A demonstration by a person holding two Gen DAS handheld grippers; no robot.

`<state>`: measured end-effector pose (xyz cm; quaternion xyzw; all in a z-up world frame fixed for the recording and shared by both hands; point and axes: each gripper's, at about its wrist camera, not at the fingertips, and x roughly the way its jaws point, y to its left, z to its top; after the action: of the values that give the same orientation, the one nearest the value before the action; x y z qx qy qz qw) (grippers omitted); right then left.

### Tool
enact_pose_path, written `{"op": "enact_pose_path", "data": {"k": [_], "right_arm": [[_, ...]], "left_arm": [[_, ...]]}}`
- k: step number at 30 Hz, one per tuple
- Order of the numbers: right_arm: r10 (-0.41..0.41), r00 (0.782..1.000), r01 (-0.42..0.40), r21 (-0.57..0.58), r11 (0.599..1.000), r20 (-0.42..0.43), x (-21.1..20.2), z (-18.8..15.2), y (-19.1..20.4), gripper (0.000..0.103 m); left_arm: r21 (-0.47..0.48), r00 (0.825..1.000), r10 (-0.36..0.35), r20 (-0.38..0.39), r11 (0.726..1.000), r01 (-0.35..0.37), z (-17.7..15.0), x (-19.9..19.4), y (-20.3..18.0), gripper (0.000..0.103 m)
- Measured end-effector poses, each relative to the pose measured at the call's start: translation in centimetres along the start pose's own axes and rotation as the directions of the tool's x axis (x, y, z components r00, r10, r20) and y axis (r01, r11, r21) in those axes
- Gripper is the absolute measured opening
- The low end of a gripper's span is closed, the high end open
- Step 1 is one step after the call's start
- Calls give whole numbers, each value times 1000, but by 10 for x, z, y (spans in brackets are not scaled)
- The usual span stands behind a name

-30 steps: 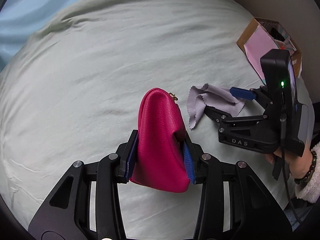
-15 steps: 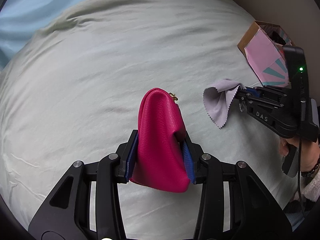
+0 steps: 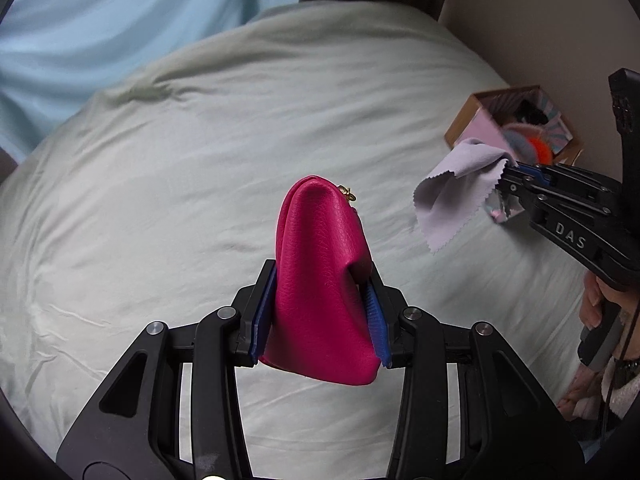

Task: Organize soft objects
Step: 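Lift the pink pouch and lilac cloth and carry both over the box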

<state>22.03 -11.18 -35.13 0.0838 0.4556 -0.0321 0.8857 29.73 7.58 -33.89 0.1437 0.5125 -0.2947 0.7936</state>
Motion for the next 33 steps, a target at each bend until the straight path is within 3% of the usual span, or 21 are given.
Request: {"op": "enact_pose_path", "data": {"k": [9, 18, 25, 33], "right_arm": [[-9, 996, 7, 23, 1000, 85, -103, 43, -31, 9], [-27, 994, 22, 48, 999, 110, -175, 78, -108, 9], [-40, 996, 38, 32, 999, 78, -195, 91, -186, 9], [-38, 999, 38, 27, 999, -1, -170, 92, -266, 9]], "left_arm": [[35, 995, -5, 97, 999, 2, 51, -71, -59, 37], [43, 986, -15, 163, 999, 8, 104, -108, -150, 37], [12, 988, -14, 155, 1000, 13, 132, -91, -225, 37], [-38, 995, -18, 100, 999, 22, 162, -31, -294, 37]]}}
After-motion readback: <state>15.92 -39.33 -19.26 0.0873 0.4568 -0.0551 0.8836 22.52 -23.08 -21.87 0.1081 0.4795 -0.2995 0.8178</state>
